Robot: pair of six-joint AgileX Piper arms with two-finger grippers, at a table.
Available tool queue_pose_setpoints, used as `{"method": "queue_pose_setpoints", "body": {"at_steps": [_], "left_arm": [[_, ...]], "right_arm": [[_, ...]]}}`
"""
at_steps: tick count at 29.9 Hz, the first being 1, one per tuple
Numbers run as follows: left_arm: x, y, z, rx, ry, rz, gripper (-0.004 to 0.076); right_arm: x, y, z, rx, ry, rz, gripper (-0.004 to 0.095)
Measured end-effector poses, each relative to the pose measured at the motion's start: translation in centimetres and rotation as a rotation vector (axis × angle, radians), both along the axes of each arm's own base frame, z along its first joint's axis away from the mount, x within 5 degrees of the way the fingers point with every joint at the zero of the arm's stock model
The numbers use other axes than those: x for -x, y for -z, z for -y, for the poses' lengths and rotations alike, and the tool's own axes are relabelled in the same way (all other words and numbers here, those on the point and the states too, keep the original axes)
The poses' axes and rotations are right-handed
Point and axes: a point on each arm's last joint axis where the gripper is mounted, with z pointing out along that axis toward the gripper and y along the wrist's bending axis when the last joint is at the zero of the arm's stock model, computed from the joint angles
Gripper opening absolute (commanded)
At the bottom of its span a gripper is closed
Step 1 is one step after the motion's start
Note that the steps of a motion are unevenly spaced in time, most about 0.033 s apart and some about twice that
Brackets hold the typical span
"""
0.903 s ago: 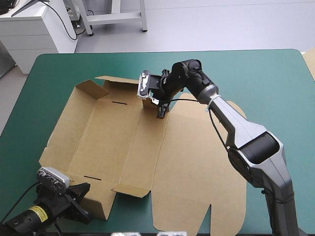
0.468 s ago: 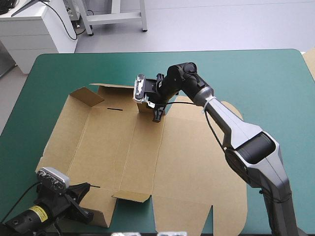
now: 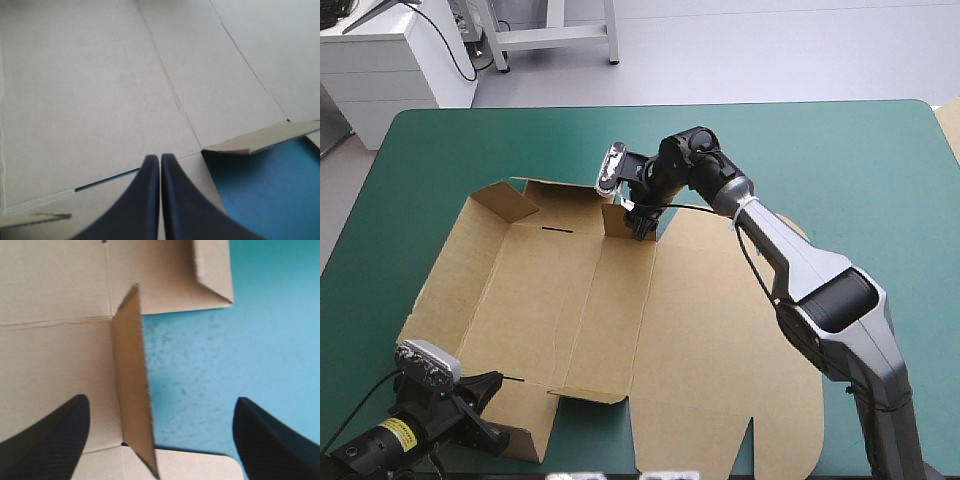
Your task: Fold the box
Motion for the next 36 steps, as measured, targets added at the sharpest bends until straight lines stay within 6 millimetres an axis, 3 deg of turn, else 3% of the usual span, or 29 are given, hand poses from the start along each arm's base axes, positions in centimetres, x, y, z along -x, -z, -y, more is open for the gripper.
{"method": "queue_pose_setpoints", "body": {"at_steps": [4,8,9,12,17,21,30,36], "left_arm": [[0.0,0.0,0.0,0.000,0.000,0.000,-0.0008],[0.0,0.0,0.0,0.000,0.000,0.000,-0.0008],[0.0,0.0,0.0,0.000,0.000,0.000,-0.0008],[0.0,0.0,0.0,0.000,0.000,0.000,-0.0008],[0.0,0.0,0.0,0.000,0.000,0.000,-0.0008],[0.0,0.0,0.0,0.000,0.000,0.000,-0.0008],[0.0,0.0,0.0,0.000,0.000,0.000,-0.0008],[0.0,0.0,0.0,0.000,0.000,0.000,-0.0008]], "right_arm": [[-0.4,-0.2,0.5,-0.003,0.140,0.007,0.0735],[-0.5,-1.2,1.3,-0.010,0.266,0.030,0.0464],[-0.4,-1.7,1.5,-0.013,0.288,0.042,0.0353],[0.2,-3.8,2.1,-0.031,0.302,0.085,0.0210],[2.0,-7.1,2.5,-0.101,0.174,0.095,0.0174],[3.5,-9.3,3.1,-0.135,0.153,0.096,-0.0002],[3.7,-11.1,6.8,-0.147,0.480,0.041,-0.0019],[3.4,-12.6,11.5,-0.188,0.683,-0.005,-0.0021]]}}
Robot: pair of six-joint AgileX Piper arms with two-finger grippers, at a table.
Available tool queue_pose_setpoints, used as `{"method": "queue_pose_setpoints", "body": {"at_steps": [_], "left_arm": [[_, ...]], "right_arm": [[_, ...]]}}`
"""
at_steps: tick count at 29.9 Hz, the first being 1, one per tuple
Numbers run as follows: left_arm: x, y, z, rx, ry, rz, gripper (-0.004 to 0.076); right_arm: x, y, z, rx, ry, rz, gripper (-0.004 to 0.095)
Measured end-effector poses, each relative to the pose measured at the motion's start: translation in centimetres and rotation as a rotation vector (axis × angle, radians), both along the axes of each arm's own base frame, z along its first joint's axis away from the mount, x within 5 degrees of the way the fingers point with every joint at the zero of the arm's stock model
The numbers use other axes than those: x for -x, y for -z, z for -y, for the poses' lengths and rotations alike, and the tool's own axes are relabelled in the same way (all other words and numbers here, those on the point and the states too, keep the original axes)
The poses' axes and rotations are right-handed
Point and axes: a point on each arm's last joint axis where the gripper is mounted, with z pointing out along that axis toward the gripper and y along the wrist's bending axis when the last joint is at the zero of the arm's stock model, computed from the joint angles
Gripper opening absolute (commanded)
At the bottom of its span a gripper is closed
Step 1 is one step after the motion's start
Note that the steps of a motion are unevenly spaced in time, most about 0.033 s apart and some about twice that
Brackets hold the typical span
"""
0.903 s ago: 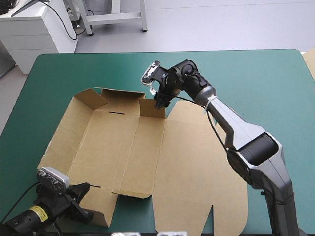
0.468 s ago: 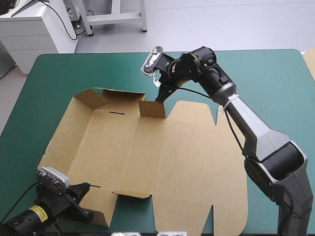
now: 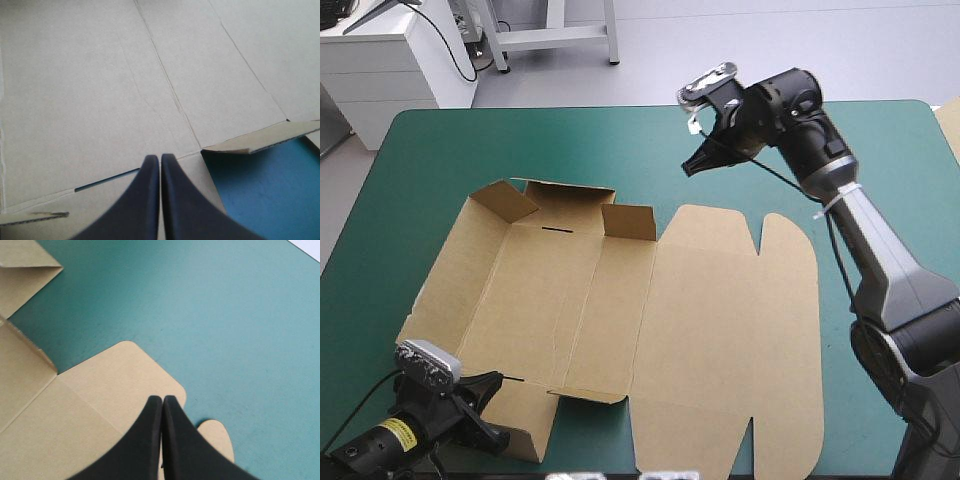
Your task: Fold the box
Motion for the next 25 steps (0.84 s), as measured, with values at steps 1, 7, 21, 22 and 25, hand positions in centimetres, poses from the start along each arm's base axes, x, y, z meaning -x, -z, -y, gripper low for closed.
{"method": "queue_pose_setpoints", "body": {"at_steps": [1,7,21,22,25], "left_arm": [[0.0,0.0,0.0,0.000,0.000,0.000,-0.0008],[0.0,0.0,0.0,0.000,0.000,0.000,-0.0008],[0.0,0.0,0.0,0.000,0.000,0.000,-0.0008],[0.0,0.0,0.0,0.000,0.000,0.000,-0.0008],[0.0,0.0,0.0,0.000,0.000,0.000,-0.0008]], "right_arm": [[0.0,-0.5,0.9,-0.014,0.032,0.008,-0.0020],[1.2,-3.0,6.3,-0.087,0.190,0.042,-0.0021],[11.9,1.9,11.2,-0.059,0.264,-0.147,-0.0021],[13.0,2.2,11.4,-0.053,0.262,-0.141,-0.0021],[15.9,3.3,12.1,-0.052,0.256,-0.110,-0.0021]]}}
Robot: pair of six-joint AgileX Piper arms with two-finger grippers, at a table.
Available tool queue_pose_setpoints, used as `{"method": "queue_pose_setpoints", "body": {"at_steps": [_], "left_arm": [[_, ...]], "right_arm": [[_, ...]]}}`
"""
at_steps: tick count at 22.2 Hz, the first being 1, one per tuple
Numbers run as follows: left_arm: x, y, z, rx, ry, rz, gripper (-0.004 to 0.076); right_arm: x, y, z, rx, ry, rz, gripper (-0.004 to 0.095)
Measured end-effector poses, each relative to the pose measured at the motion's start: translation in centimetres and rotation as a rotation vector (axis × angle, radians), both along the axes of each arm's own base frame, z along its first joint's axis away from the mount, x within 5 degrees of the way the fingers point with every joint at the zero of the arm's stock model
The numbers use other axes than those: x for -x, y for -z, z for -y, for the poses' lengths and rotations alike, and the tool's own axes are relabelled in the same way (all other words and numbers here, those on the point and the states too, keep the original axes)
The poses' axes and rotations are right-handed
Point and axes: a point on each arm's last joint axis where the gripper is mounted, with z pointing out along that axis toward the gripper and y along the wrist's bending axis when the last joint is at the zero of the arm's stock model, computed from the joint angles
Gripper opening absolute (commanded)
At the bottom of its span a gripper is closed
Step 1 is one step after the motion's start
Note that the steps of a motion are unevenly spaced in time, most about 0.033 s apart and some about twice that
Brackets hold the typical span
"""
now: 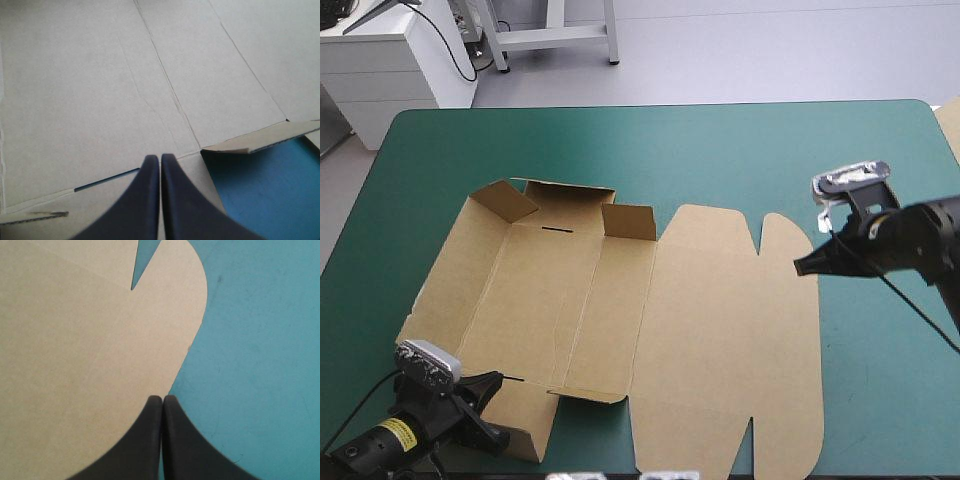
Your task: Fold the box
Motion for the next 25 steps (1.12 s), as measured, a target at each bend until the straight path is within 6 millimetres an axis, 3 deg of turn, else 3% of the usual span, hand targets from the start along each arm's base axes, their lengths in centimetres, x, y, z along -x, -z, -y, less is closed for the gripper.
{"method": "queue_pose_setpoints", "body": {"at_steps": [1,5,13,18,25], "left_arm": [[0.0,0.0,0.0,0.000,0.000,0.000,-0.0008],[0.0,0.0,0.0,0.000,0.000,0.000,-0.0008],[0.0,0.0,0.0,0.000,0.000,0.000,-0.0008],[0.1,-0.1,0.1,0.008,0.004,-0.008,-0.0008],[1.3,-8.4,0.0,0.106,0.045,0.145,-0.0008]], "right_arm": [[1.9,0.7,0.4,-0.002,-0.005,0.031,-0.0021],[4.9,2.0,0.9,-0.016,-0.007,0.071,-0.0021],[8.8,5.2,1.2,-0.066,-0.012,0.066,-0.0021],[11.1,6.0,1.4,-0.110,-0.016,0.125,-0.0021],[12.1,6.0,1.6,-0.108,-0.022,0.130,-0.0021]]}}
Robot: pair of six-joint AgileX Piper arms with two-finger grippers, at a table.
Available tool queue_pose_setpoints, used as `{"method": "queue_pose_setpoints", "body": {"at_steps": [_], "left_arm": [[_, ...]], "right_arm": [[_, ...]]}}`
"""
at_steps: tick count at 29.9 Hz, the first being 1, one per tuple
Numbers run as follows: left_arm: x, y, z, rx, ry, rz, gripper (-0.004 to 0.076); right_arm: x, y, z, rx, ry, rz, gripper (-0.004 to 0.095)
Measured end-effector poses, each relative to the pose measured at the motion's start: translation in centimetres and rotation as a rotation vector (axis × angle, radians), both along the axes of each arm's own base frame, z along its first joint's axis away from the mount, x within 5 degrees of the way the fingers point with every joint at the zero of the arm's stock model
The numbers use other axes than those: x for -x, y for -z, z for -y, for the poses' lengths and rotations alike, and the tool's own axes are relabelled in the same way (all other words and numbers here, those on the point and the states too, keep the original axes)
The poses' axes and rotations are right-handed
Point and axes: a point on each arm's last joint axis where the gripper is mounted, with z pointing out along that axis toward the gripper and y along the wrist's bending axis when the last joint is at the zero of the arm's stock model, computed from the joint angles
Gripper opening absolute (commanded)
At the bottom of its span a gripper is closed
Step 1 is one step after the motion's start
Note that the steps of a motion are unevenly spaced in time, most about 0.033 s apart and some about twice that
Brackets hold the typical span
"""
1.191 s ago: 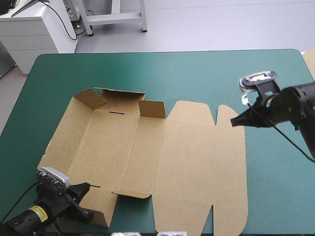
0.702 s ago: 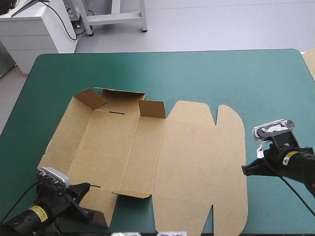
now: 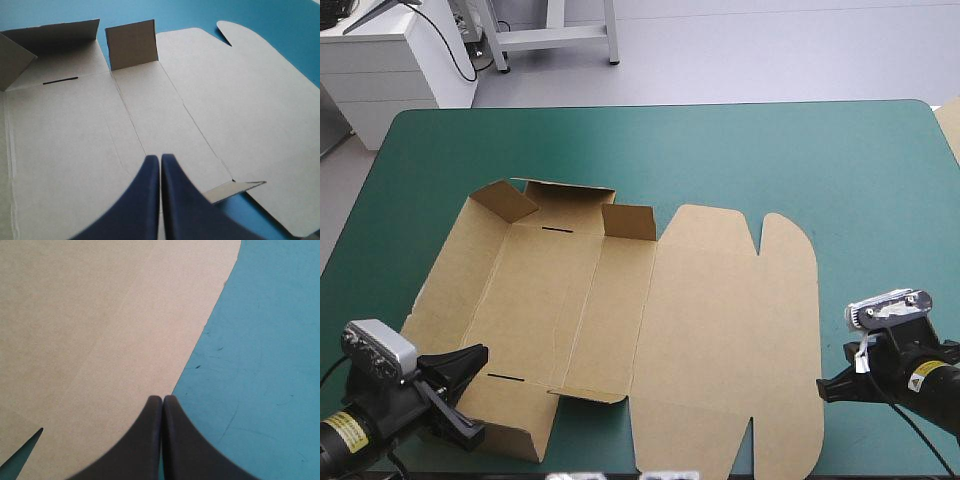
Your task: Fold the box
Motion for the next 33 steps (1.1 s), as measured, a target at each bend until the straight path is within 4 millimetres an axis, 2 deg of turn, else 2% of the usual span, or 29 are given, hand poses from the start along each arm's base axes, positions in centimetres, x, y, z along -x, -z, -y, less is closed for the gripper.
{"method": "queue_pose_setpoints", "body": {"at_steps": [4,7,13,18,23,26,28,31,33], "left_arm": [[-1.0,-2.0,0.3,-0.115,0.019,-0.115,-0.0008],[-2.9,-2.9,1.0,-0.210,0.035,-0.209,-0.0008],[-7.3,-4.3,2.0,-0.341,0.003,-0.240,-0.0006],[-11.4,-4.6,2.7,-0.490,-0.047,-0.319,0.0019],[-14.8,-4.0,4.2,-0.550,-0.012,-0.380,0.0020],[-16.4,-3.5,4.6,-0.521,-0.002,-0.430,0.0020],[-17.3,-3.1,4.1,-0.458,-0.003,-0.473,0.0020],[-18.7,-2.7,2.3,-0.305,-0.031,-0.539,0.0019],[-19.5,-2.8,0.3,-0.203,-0.079,-0.557,0.0019]], "right_arm": [[0.0,0.0,0.0,0.003,-0.003,-0.003,-0.0021],[0.1,0.1,0.0,0.006,-0.004,-0.016,-0.0021],[0.3,0.2,0.0,0.008,-0.006,-0.039,-0.0021],[0.3,0.2,0.0,0.007,-0.008,-0.042,-0.0021],[0.3,0.2,0.0,0.006,-0.008,-0.042,-0.0021],[0.3,0.3,0.0,0.006,-0.008,-0.043,-0.0021],[0.3,0.2,0.0,0.005,-0.008,-0.041,-0.0021],[0.3,0.2,0.0,0.004,-0.008,-0.036,-0.0021],[0.3,0.2,0.0,0.005,-0.008,-0.035,-0.0021]]}}
